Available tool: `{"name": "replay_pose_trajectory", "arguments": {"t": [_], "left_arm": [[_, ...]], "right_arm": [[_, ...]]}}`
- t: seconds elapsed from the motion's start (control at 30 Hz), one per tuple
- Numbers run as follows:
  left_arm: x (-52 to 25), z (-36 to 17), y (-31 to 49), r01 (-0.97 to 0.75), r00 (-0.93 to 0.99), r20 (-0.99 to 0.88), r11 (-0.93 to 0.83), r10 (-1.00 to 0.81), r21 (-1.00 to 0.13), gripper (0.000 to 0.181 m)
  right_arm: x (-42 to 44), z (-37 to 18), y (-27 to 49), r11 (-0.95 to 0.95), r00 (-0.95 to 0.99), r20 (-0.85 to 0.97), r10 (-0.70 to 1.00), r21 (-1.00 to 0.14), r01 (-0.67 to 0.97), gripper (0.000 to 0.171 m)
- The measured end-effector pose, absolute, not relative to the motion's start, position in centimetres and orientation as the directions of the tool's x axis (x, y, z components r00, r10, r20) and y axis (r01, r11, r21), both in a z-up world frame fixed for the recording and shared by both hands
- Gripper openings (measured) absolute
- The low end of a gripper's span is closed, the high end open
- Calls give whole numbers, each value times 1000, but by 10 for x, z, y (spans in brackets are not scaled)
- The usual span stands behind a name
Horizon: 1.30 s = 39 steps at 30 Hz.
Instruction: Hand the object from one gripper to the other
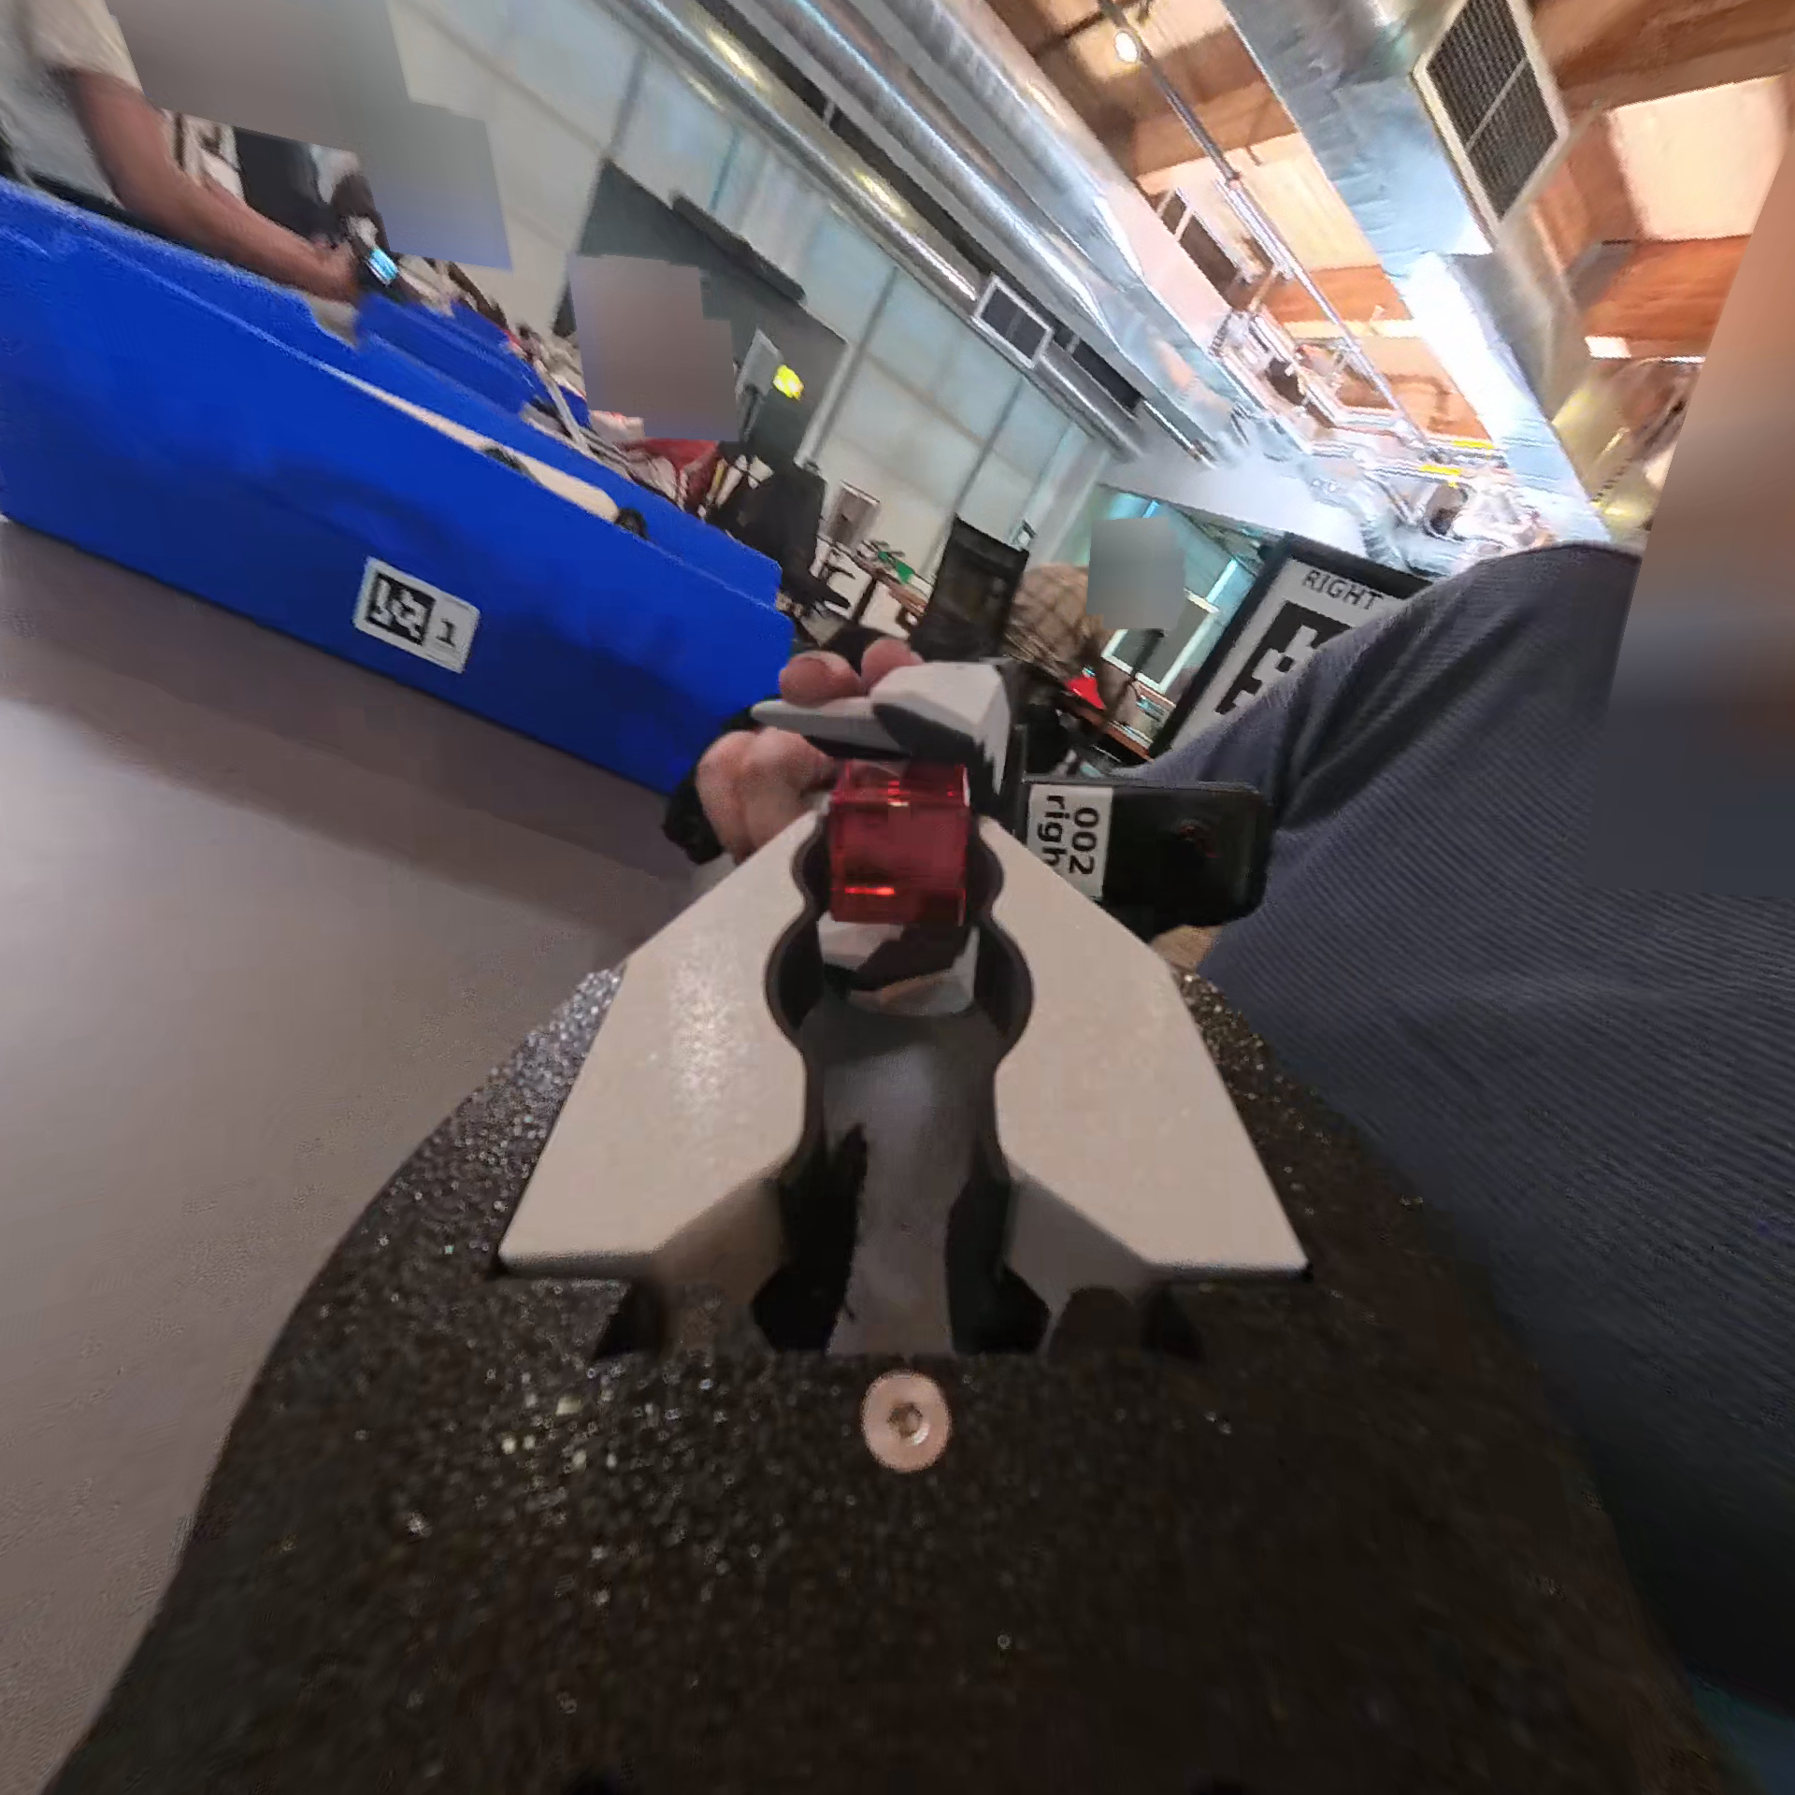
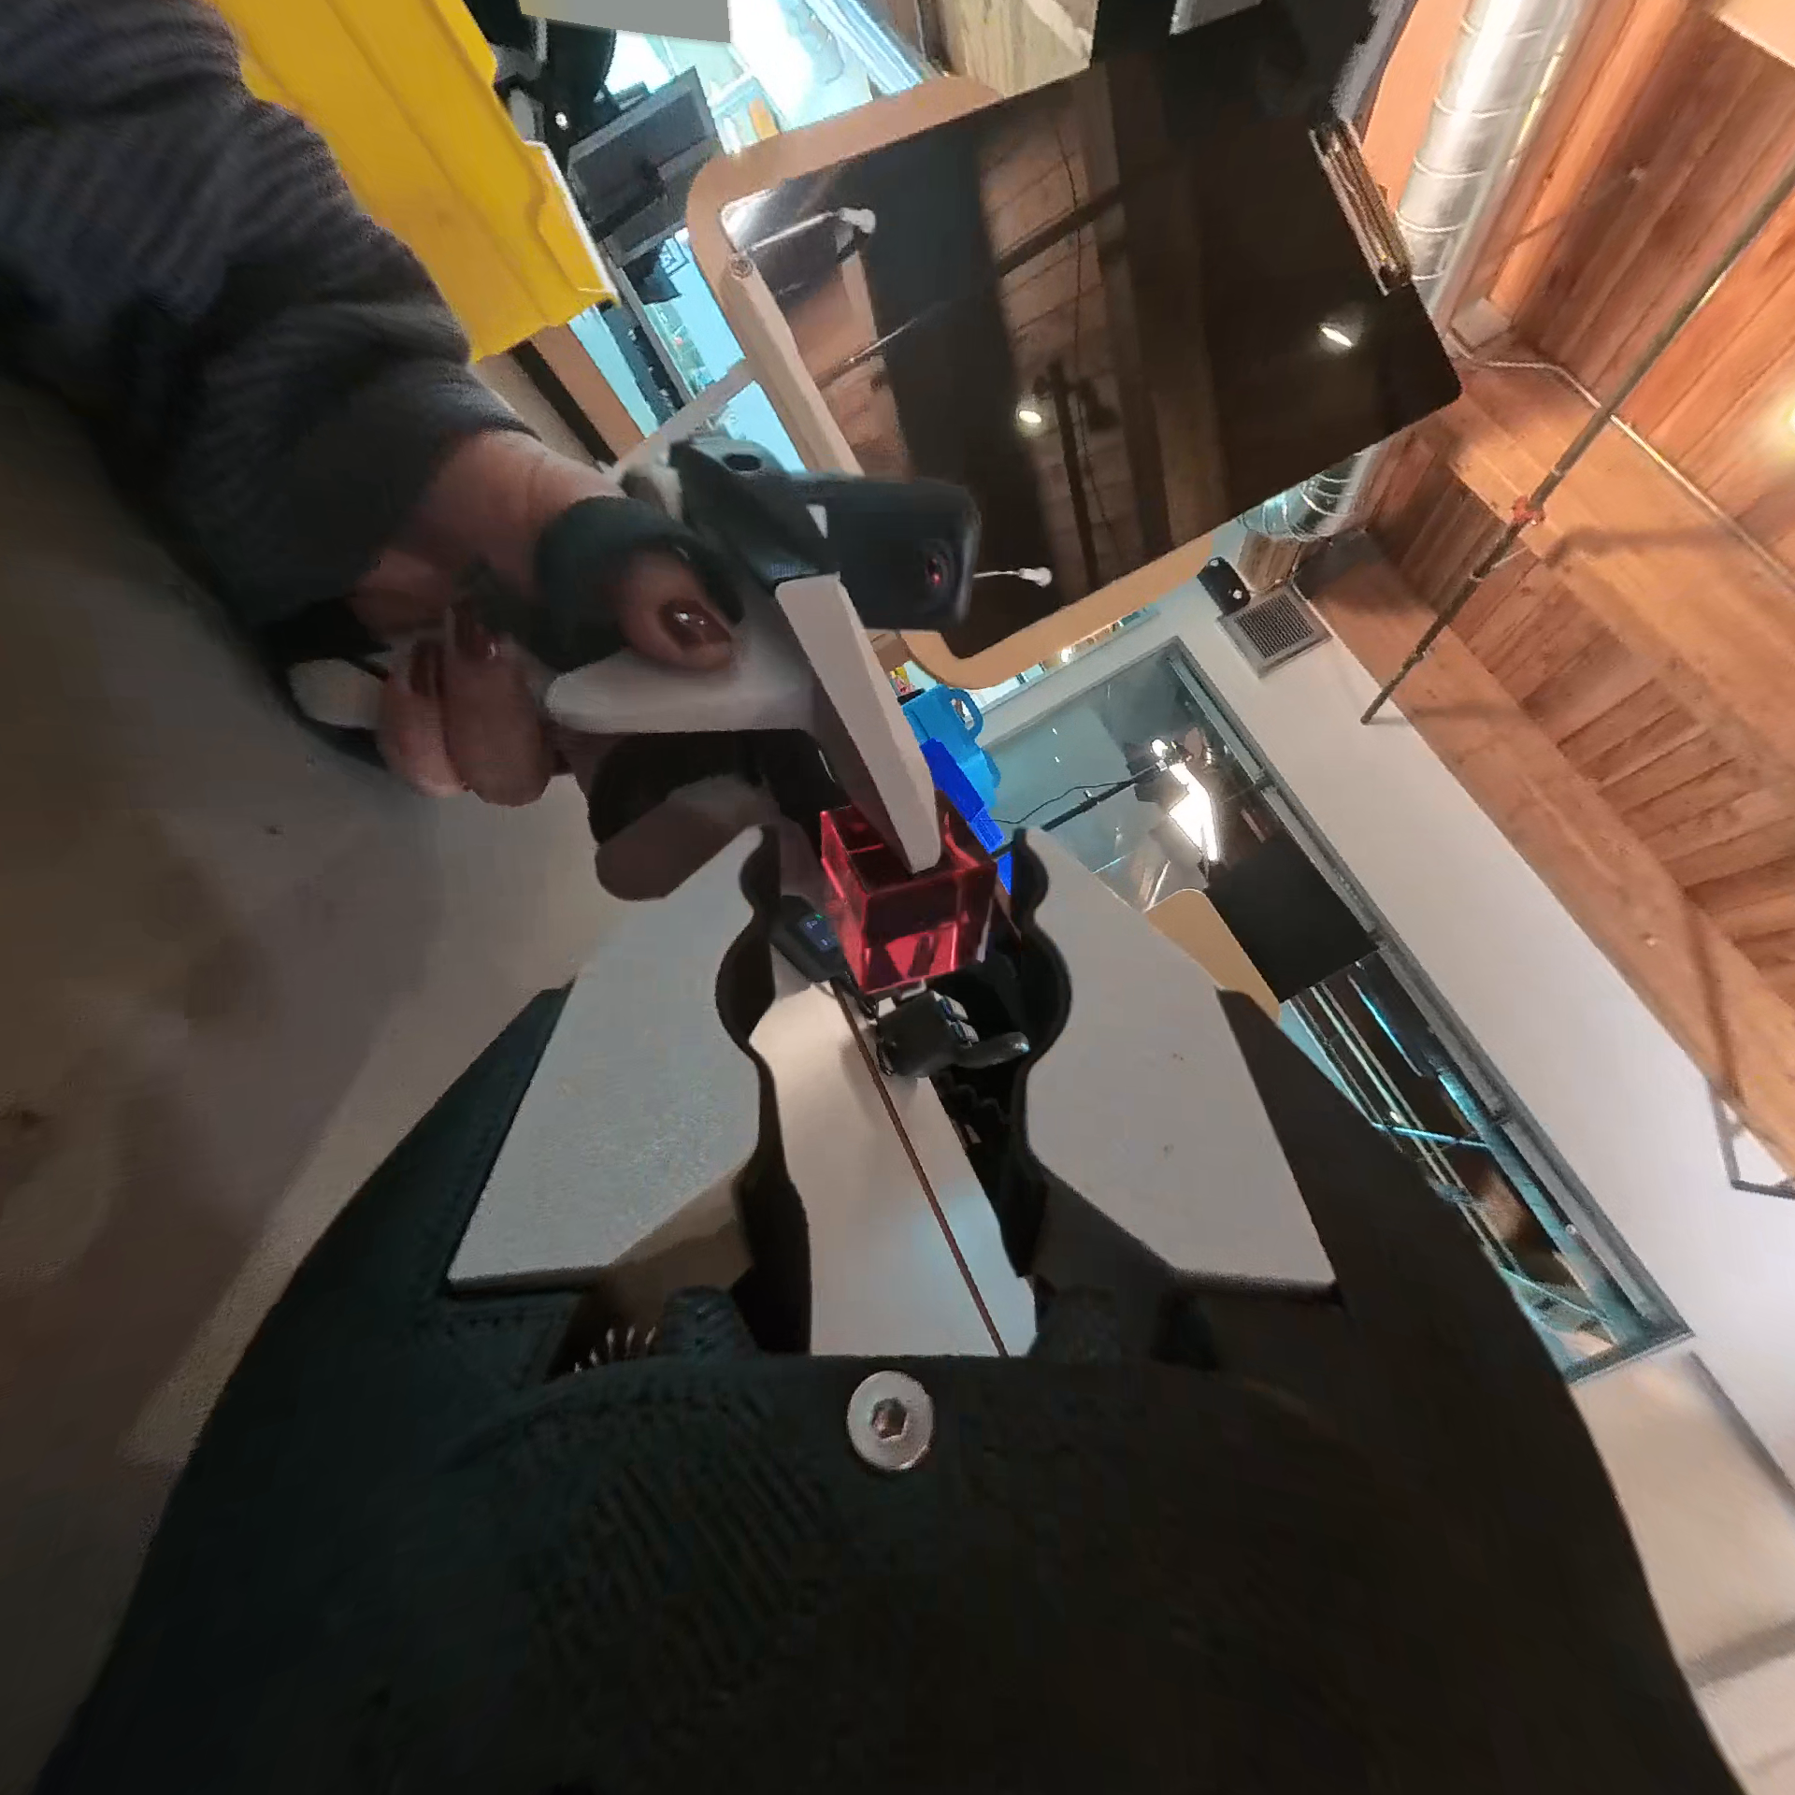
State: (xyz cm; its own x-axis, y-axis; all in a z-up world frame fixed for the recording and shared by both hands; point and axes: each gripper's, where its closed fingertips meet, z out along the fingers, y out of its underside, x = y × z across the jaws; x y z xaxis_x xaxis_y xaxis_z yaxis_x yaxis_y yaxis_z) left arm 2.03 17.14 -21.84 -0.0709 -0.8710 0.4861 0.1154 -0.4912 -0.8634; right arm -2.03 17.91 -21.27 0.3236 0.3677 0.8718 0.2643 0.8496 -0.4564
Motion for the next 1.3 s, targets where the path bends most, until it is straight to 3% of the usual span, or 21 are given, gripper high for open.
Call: {"name": "replay_pose_trajectory", "arguments": {"t": [0.03,0.07,0.23,0.3,0.4,0.5,0.57,0.7,0.83,0.93,1.07,1.17,1.3], "left_arm": [[21,-220,170,100,-81,498,-505,-863,-858,24],[21,-221,168,88,-88,508,-514,-857,-853,24],[20,-220,173,117,-68,512,-516,-856,-848,24],[12,-210,181,208,-2,433,-423,-902,-882,47],[-4,-202,200,246,285,199,-130,-938,-961,73],[-5,-210,206,15,511,-157,192,-845,-981,82],[6,-221,204,-187,529,-387,341,-756,-921,83],[20,-237,203,-494,452,-727,534,-517,-687,74],[28,-242,196,-544,374,-807,597,-457,-590,57],[30,-244,192,-548,341,-834,629,-434,-551,31],[27,-248,203,-605,362,-827,566,-430,-560,30],[13,-256,225,-718,395,-831,433,-391,-545,30],[7,-259,234,-759,415,-830,360,-373,-542,30]], "right_arm": [[-21,-214,178,852,315,876,366,-451,264,40],[-21,-215,177,854,308,878,367,-449,261,32],[-20,-215,181,816,315,839,443,-523,246,29],[-17,-213,188,752,338,770,540,-623,217,29],[-11,-211,202,562,361,572,737,-814,143,29],[-9,-213,211,256,308,257,916,-966,46,29],[-9,-217,211,17,219,15,976,-1000,-5,29],[-13,-229,200,-299,44,-297,954,-954,32,29],[-14,-236,181,-442,-98,-452,887,-890,110,29],[-14,-241,176,-484,-131,-503,854,-862,154,29],[-14,-245,185,-466,-73,-479,875,-873,142,29],[-13,-250,206,-380,96,-370,924,-916,129,45],[-13,-255,222,-261,298,-200,934,-948,181,46]]}}
